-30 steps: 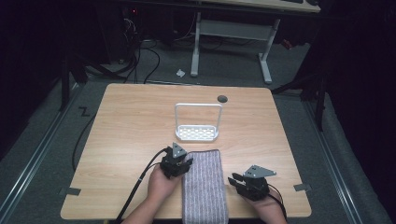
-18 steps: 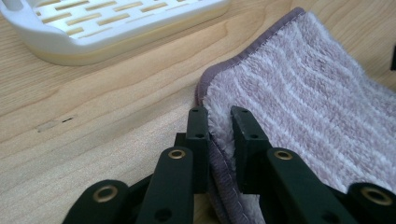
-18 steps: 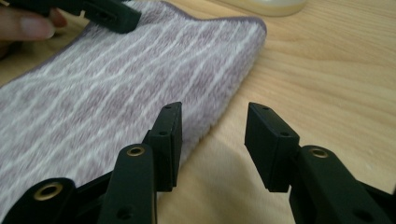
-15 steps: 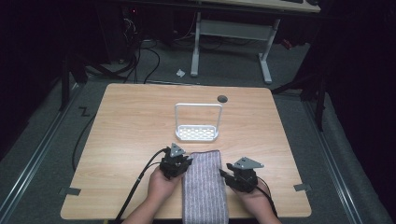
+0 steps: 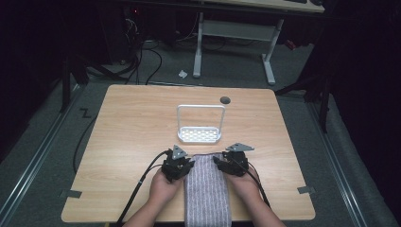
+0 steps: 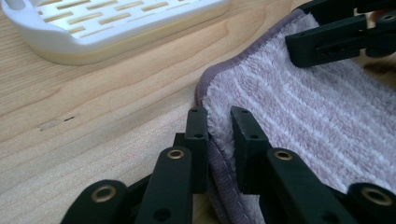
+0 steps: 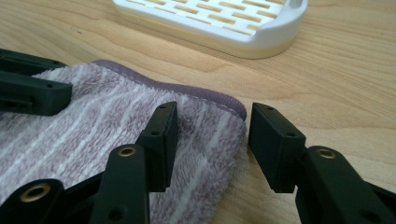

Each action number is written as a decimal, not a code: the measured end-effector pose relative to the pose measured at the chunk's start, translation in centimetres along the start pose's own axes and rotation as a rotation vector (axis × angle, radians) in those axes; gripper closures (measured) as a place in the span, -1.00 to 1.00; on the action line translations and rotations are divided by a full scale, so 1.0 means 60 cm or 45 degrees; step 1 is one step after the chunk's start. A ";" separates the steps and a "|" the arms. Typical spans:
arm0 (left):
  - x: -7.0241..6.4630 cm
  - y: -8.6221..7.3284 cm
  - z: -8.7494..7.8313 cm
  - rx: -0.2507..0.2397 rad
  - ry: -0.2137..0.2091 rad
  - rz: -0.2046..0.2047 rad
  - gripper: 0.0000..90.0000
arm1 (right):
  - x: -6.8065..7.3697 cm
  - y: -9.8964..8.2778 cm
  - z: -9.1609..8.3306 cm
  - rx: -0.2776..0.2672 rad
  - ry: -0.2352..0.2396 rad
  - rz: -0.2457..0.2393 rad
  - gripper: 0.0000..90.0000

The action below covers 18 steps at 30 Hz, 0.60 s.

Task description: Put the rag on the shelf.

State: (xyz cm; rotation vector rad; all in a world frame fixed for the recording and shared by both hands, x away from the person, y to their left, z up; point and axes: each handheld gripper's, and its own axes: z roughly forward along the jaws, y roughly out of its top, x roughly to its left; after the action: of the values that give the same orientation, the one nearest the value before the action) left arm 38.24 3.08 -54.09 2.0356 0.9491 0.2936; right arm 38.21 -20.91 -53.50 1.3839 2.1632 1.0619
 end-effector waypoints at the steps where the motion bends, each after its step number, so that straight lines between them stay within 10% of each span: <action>1: 0.000 0.000 0.000 -0.001 0.000 -0.003 0.74 | -0.001 -0.001 0.002 0.003 0.006 0.013 0.25; 8: 0.000 0.000 -0.001 -0.006 0.006 0.002 0.75 | 0.009 -0.009 -0.004 -0.002 0.029 -0.030 0.84; 18: -0.018 -0.004 -0.029 -0.157 0.002 -0.008 0.76 | 0.036 -0.020 -0.054 -0.214 -0.001 -0.096 0.87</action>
State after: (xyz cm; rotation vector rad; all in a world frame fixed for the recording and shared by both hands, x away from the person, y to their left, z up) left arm 36.49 3.44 -53.03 1.9200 0.9157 0.3423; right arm 34.38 -20.57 -52.06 1.2175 2.0558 1.1842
